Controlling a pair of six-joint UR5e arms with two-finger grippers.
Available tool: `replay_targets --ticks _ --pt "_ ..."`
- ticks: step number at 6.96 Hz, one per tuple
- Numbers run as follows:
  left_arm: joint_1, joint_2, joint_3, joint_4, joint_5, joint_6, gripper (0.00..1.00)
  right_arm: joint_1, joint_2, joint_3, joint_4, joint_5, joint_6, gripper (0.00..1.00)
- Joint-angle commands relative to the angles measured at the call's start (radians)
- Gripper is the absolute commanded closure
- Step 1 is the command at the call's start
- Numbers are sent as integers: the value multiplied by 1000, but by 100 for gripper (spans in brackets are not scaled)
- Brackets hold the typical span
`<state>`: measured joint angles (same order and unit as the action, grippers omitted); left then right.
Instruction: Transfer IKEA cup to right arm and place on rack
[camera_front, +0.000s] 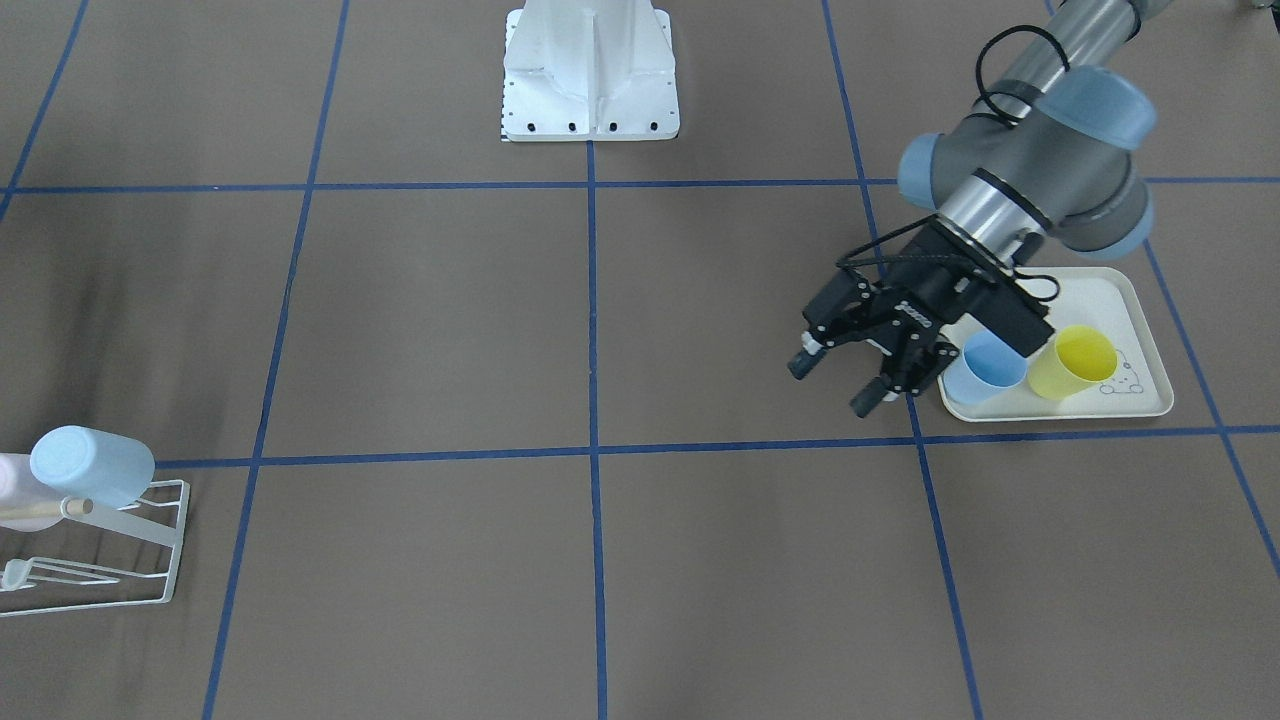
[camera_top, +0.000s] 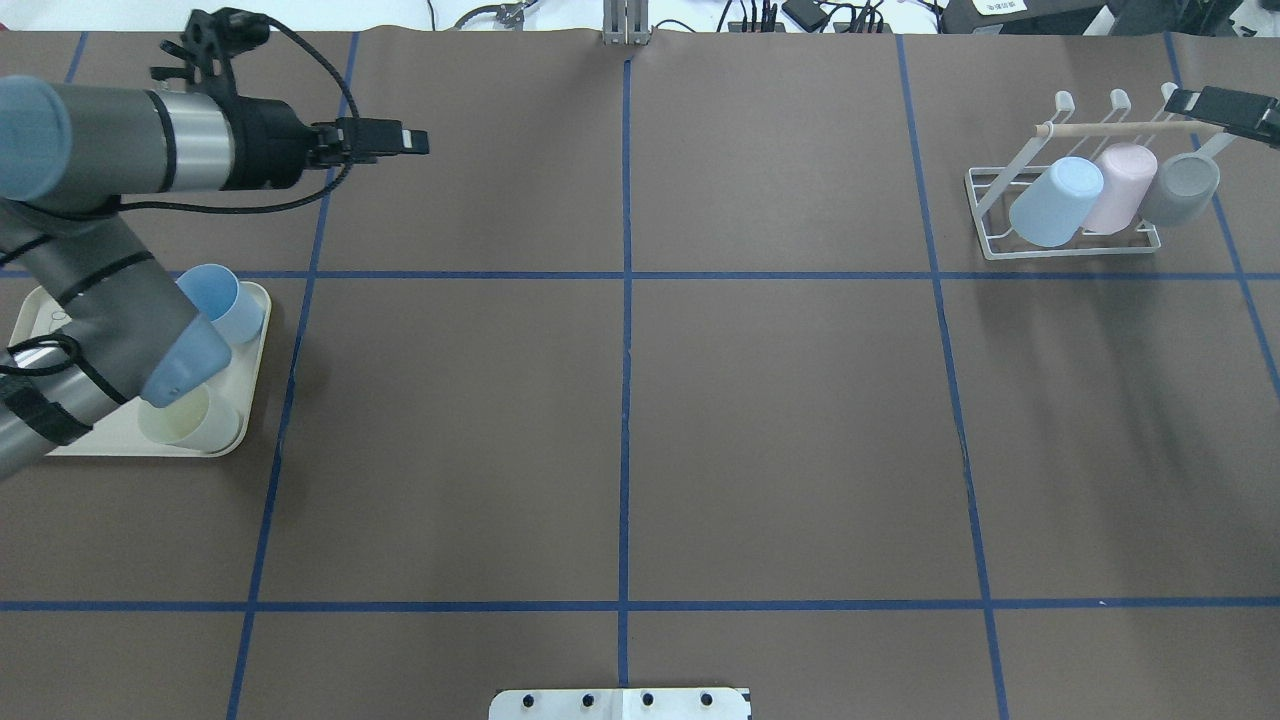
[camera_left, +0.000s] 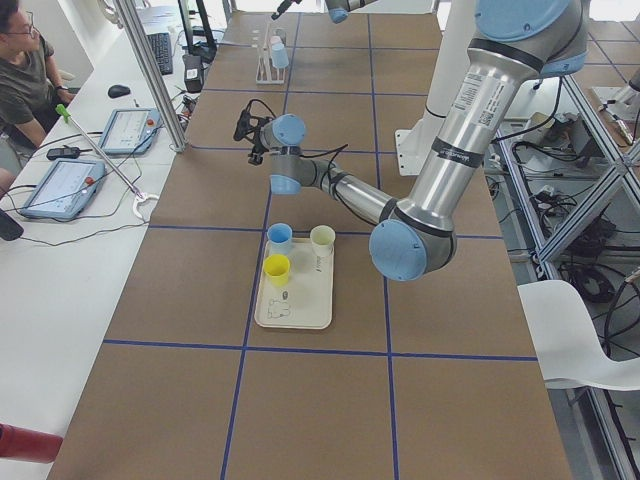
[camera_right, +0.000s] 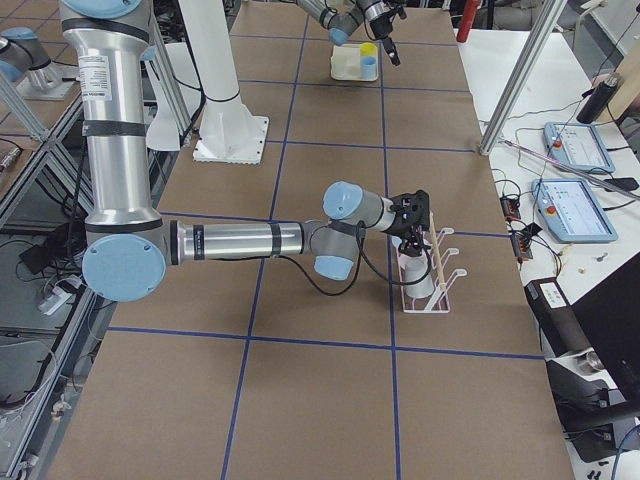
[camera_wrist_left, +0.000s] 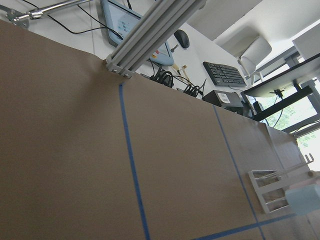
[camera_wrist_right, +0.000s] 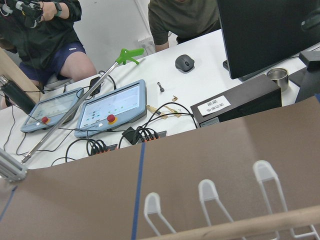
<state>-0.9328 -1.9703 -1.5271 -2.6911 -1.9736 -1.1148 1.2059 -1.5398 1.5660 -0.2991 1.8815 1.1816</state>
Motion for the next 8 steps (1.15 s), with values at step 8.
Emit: replay_targets --ticks 8 --pt "-241 392 -71 443 -218 655 11 -3 -22 101 12 177 233 1"
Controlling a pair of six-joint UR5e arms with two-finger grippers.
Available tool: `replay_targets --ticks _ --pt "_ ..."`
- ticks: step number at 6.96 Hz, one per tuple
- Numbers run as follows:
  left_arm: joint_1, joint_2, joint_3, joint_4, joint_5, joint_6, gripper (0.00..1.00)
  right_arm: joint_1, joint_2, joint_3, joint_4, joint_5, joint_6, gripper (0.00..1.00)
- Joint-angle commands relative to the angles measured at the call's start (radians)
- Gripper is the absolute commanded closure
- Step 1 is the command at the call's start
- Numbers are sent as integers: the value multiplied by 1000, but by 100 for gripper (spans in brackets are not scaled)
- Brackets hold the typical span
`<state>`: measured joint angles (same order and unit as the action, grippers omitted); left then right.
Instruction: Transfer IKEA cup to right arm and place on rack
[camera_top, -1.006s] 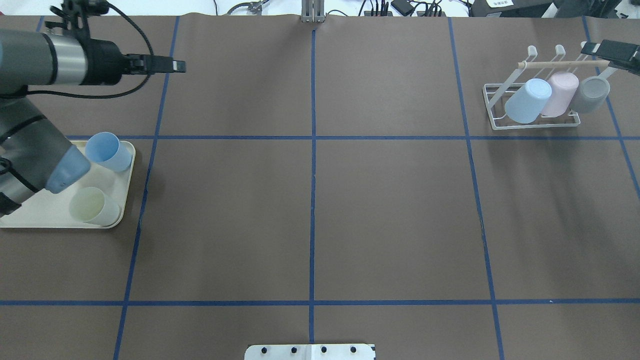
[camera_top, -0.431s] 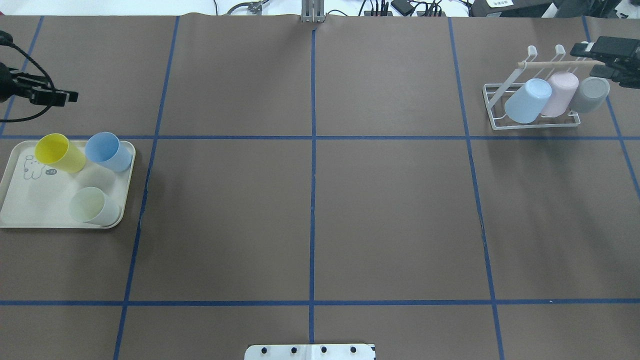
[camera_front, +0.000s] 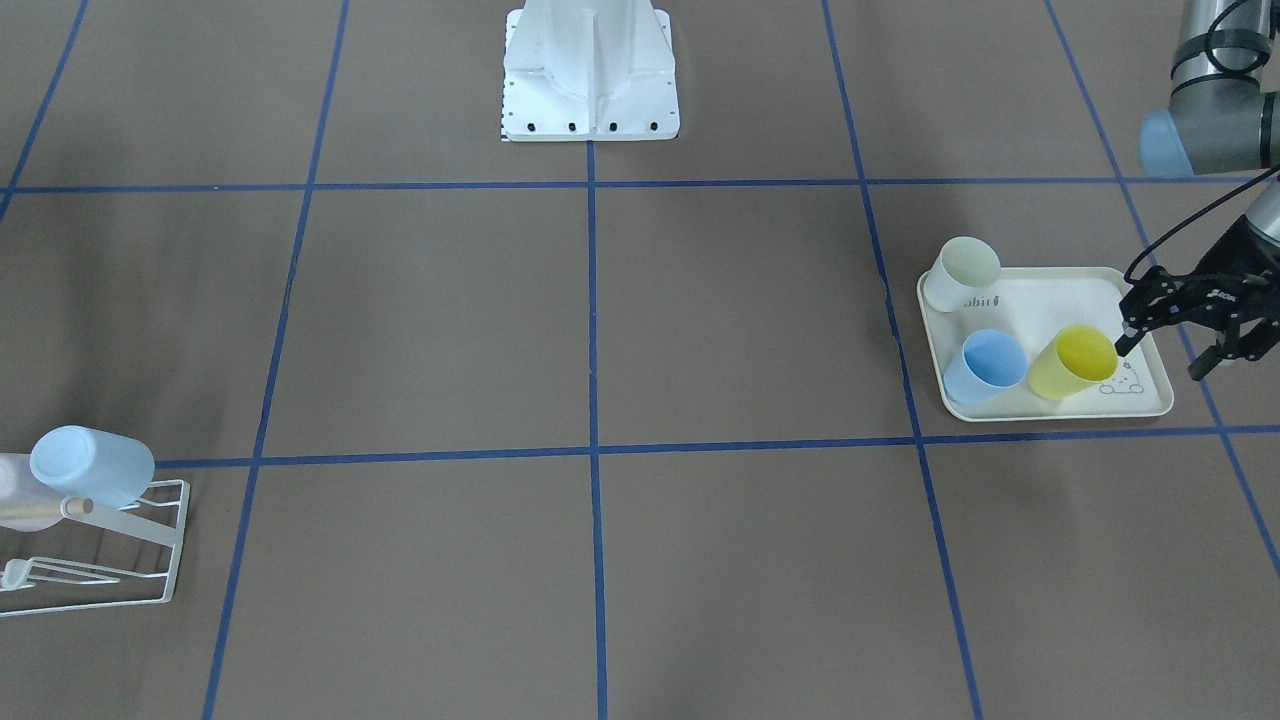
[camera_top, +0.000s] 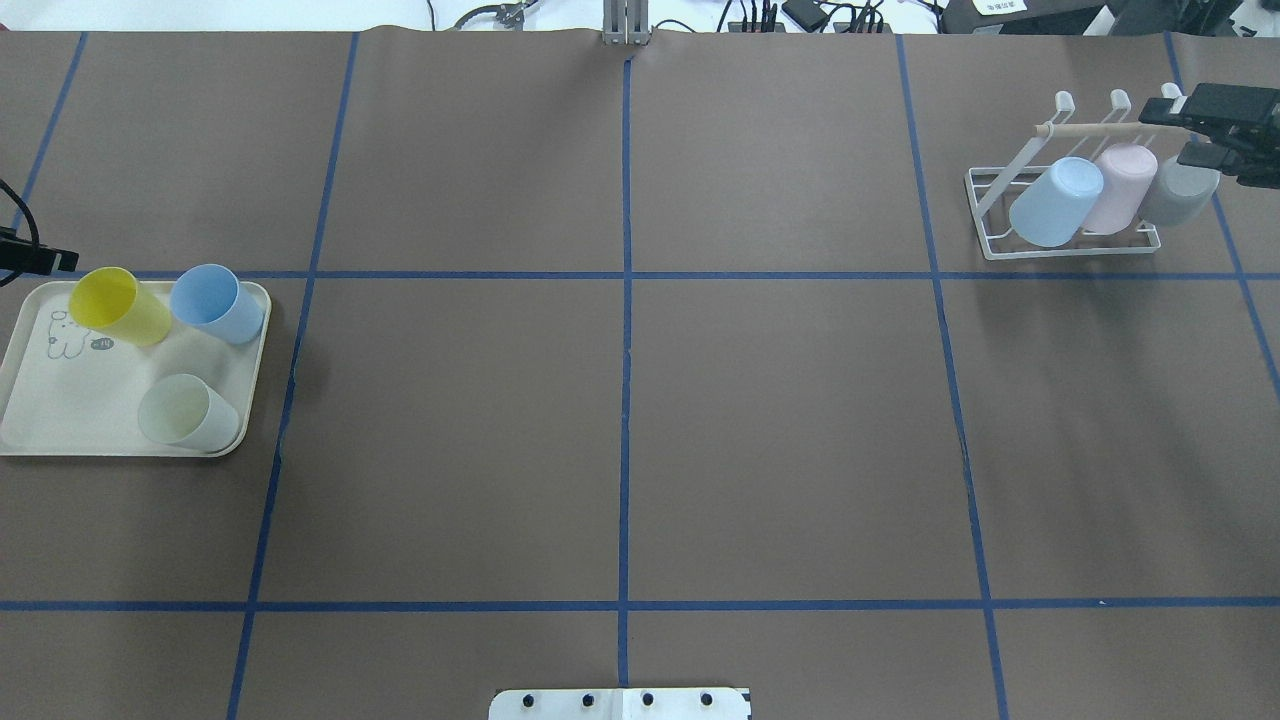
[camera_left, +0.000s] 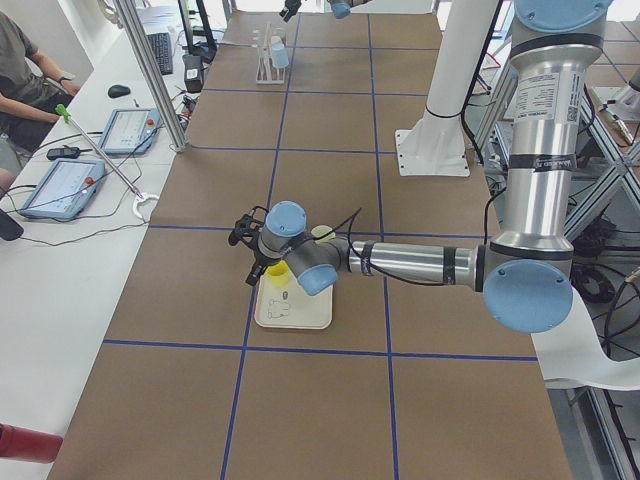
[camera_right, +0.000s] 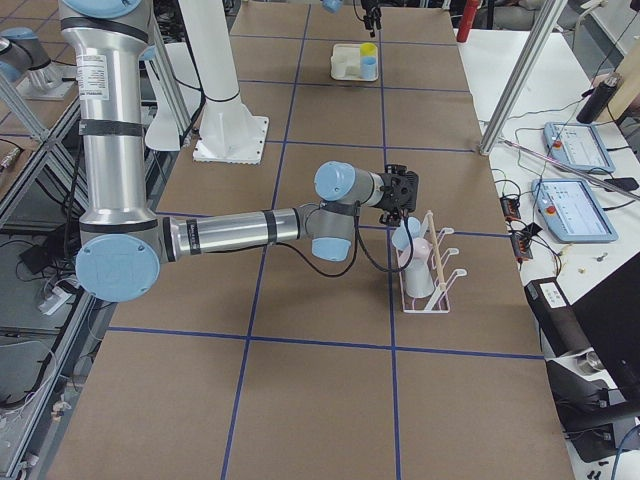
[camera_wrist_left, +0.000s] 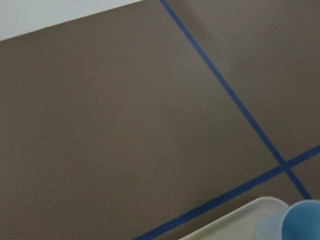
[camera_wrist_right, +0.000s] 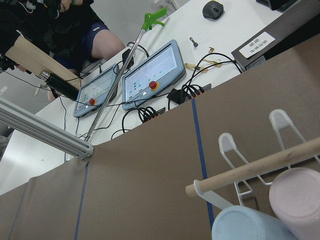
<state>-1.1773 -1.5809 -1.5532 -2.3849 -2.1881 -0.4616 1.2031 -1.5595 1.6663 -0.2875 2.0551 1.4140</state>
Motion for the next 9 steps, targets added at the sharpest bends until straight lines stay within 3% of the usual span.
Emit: replay_targets --ticks 1,6,7,8,9 --pt "7 -23 -41 209 -4 1 11 -1 -2 0 1 3 0 1" --pt "83 -42 -1 224 -2 -11 12 -4 -2 7 1 3 2 1" --pt "85 -48 16 216 -4 -12 23 -4 -2 7 1 3 0 1" --pt "85 -51 22 219 -2 -12 65 -4 -2 7 1 3 0 1" --pt "85 -51 34 216 -4 -12 89 -4 -1 9 1 3 0 1"
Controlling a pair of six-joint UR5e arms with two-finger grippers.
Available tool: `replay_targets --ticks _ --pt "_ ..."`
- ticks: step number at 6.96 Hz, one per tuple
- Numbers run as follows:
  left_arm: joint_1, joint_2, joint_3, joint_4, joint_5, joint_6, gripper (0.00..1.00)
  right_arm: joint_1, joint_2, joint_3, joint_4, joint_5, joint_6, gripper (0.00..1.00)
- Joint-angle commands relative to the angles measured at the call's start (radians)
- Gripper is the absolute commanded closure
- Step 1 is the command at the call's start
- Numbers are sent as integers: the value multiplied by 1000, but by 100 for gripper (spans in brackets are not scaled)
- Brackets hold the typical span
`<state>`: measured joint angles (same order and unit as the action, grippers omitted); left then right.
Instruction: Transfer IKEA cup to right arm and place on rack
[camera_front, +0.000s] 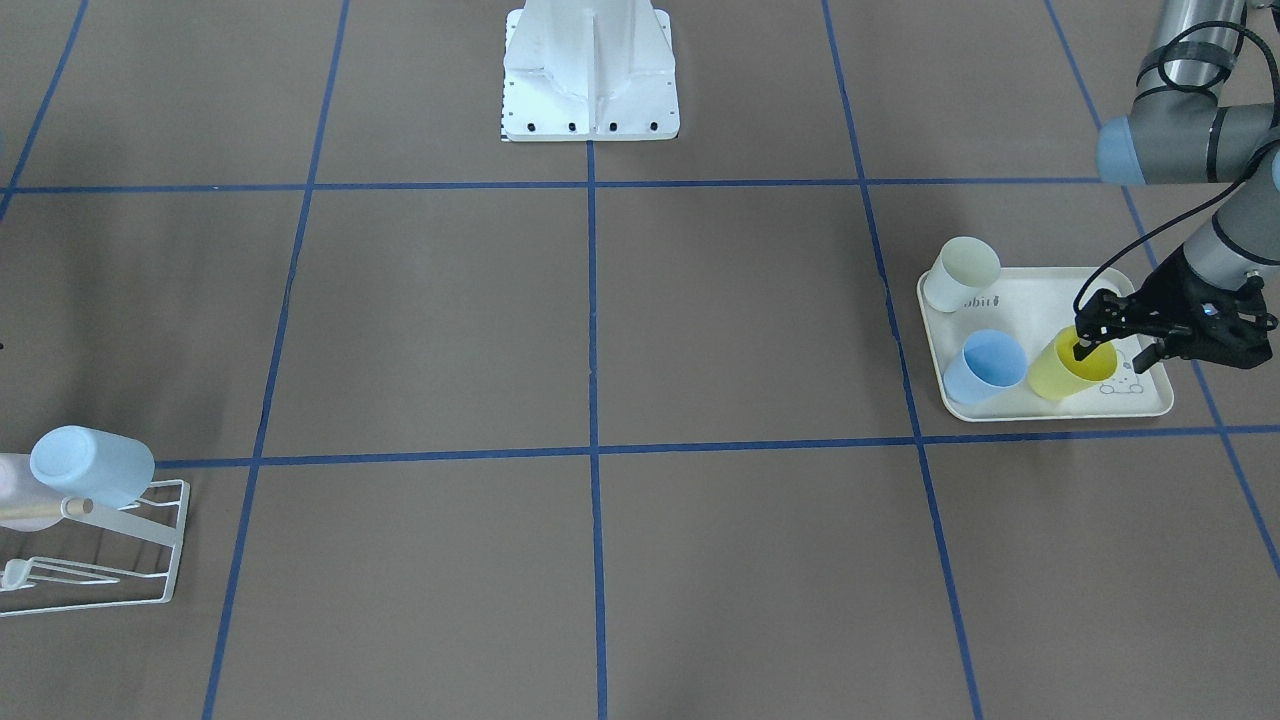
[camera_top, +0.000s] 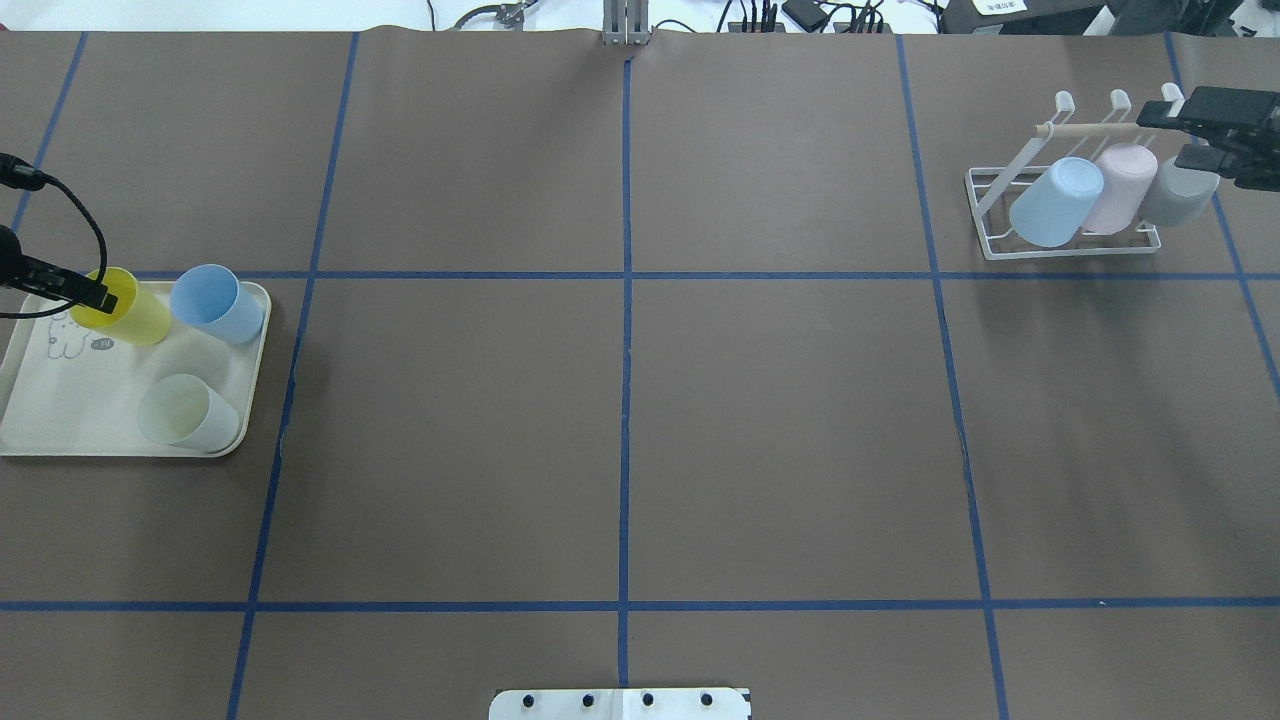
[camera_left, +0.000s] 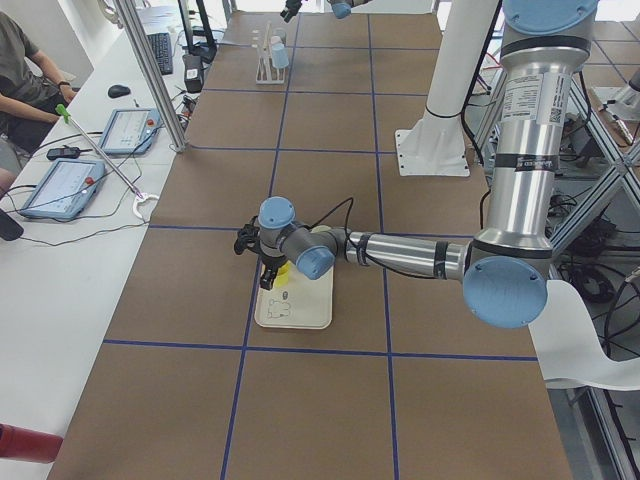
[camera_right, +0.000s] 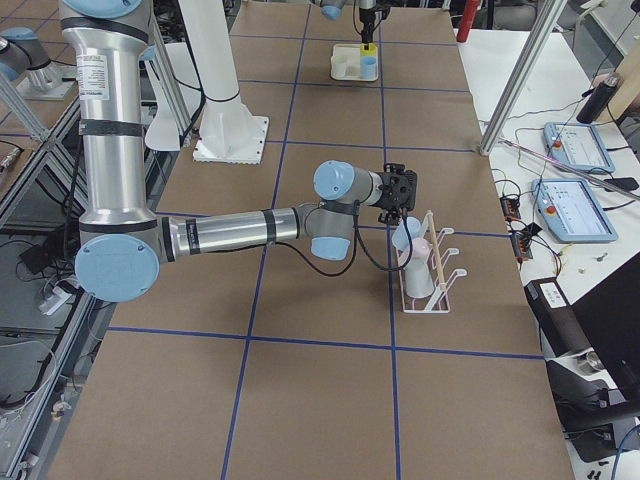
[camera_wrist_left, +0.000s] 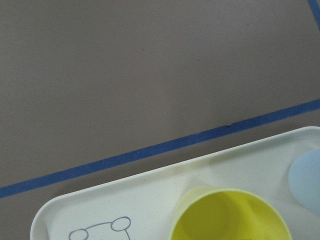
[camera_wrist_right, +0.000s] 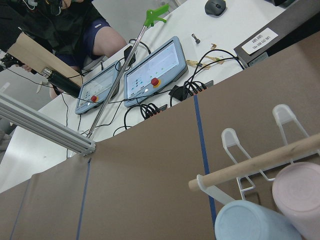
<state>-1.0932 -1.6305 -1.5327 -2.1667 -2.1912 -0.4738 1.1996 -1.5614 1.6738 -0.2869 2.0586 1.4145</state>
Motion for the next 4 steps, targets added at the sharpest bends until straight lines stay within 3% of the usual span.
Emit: replay_targets --ticks 1,4 --pt "1 -3 20 -2 -1 0 100 0 1 0 0 -2 1 1" --pt "1 -14 22 10 -4 9 100 -6 4 -3 0 -3 1 1"
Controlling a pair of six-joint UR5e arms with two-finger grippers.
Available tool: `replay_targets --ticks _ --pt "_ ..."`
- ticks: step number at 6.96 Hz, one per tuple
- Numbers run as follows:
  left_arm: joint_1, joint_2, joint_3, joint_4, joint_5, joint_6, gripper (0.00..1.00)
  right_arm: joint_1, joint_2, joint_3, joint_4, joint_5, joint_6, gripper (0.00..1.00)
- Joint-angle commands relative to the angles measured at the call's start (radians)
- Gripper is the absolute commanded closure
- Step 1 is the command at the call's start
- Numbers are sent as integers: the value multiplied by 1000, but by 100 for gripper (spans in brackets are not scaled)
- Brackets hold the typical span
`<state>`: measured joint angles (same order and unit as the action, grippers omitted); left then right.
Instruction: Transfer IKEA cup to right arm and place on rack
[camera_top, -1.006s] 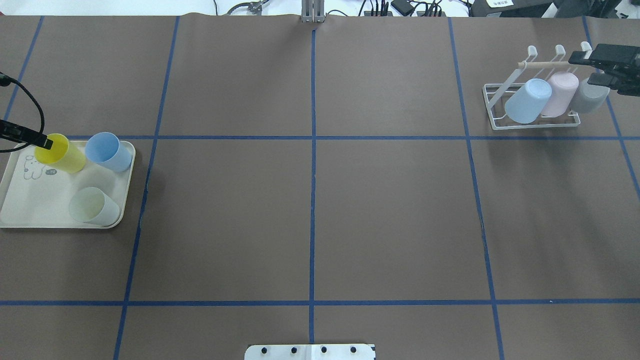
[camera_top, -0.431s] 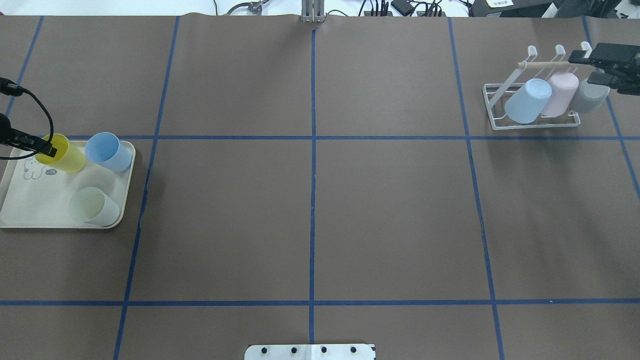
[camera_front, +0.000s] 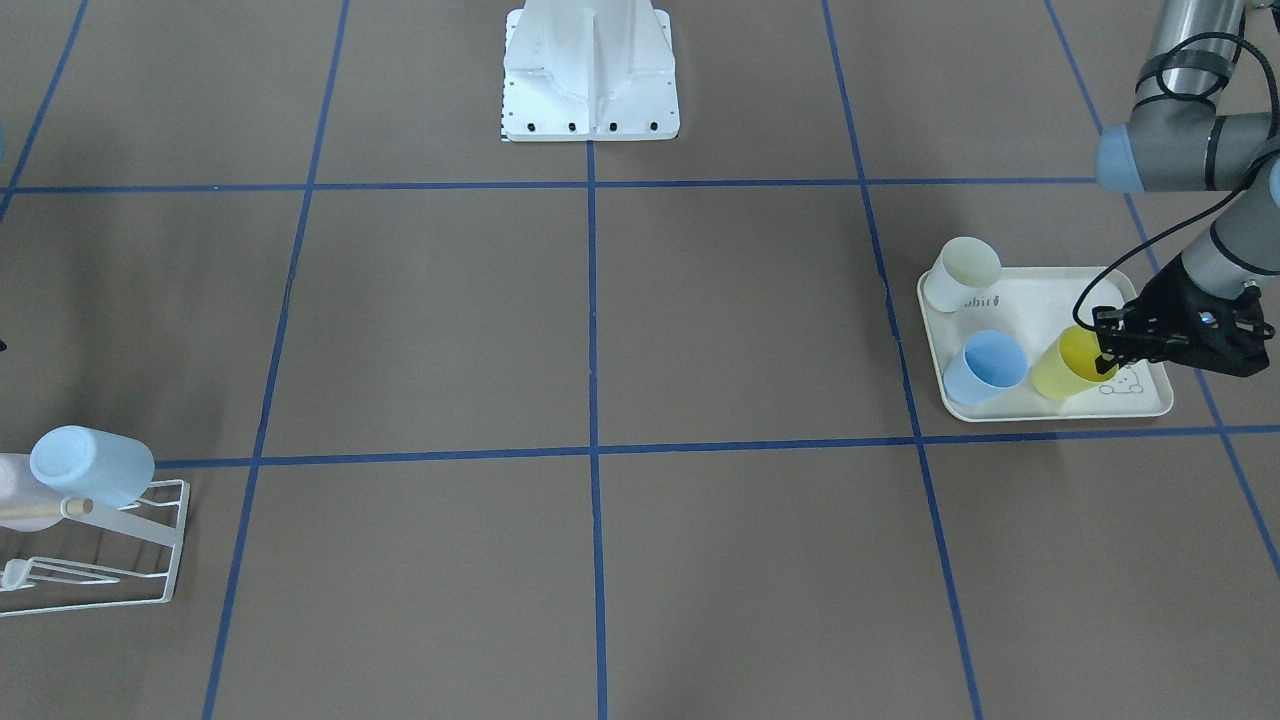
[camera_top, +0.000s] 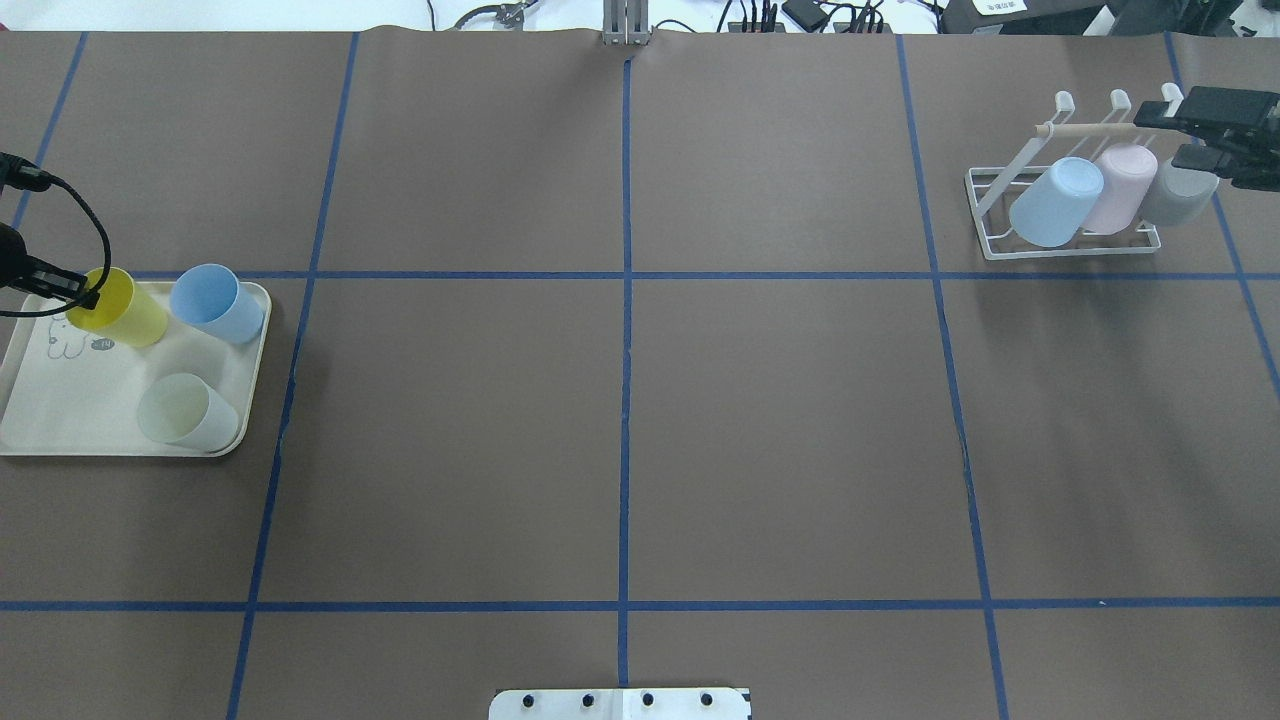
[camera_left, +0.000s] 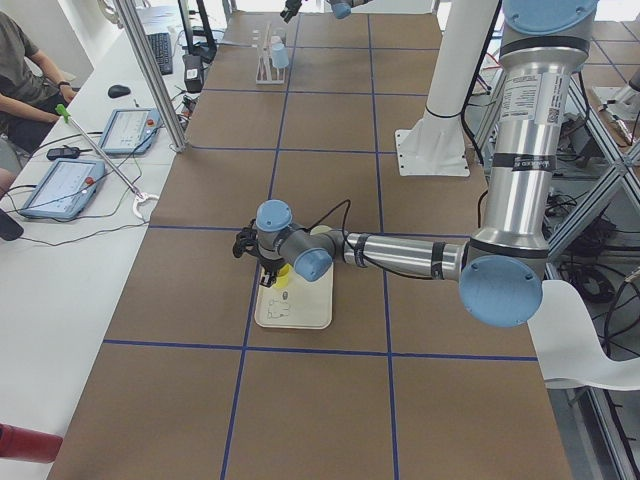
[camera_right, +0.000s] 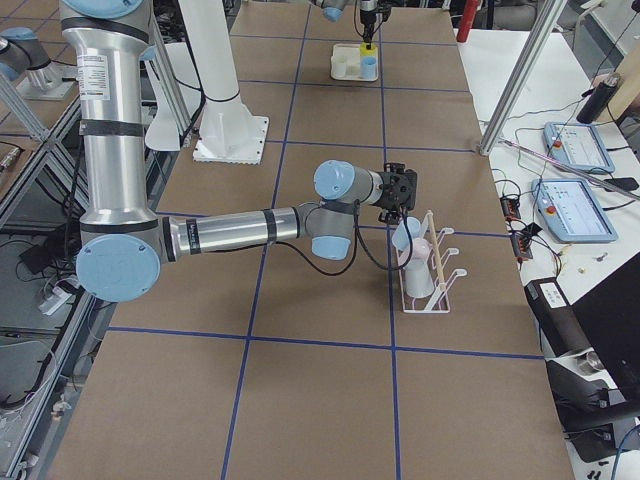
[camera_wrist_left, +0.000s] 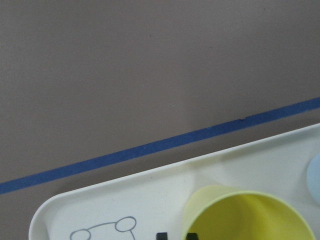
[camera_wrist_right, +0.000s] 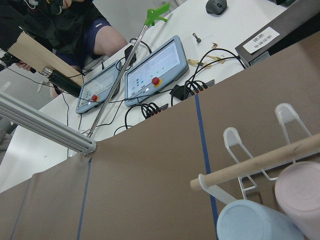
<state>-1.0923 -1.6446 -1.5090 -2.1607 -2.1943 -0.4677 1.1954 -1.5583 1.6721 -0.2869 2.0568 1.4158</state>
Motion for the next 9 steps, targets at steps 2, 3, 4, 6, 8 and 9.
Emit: replay_targets --ticks 2,3,4,6,8,9 --pt "-47 8 -17 5 -15 8 100 -2 1 0 0 -1 0 1" --pt "-94 3 -34 22 -15 9 100 -3 1 1 0 -1 0 1" --pt "-112 2 -122 101 -19 8 100 -3 6 1 0 -1 0 1" --pt "-152 -90 -291 334 -18 -6 100 -8 12 3 0 -1 29 1" --pt "-149 -157 -355 348 -37 -200 100 -20 23 9 0 -6 66 1" --pt "-136 -222 -359 334 -121 -376 100 -31 47 12 0 -6 142 1"
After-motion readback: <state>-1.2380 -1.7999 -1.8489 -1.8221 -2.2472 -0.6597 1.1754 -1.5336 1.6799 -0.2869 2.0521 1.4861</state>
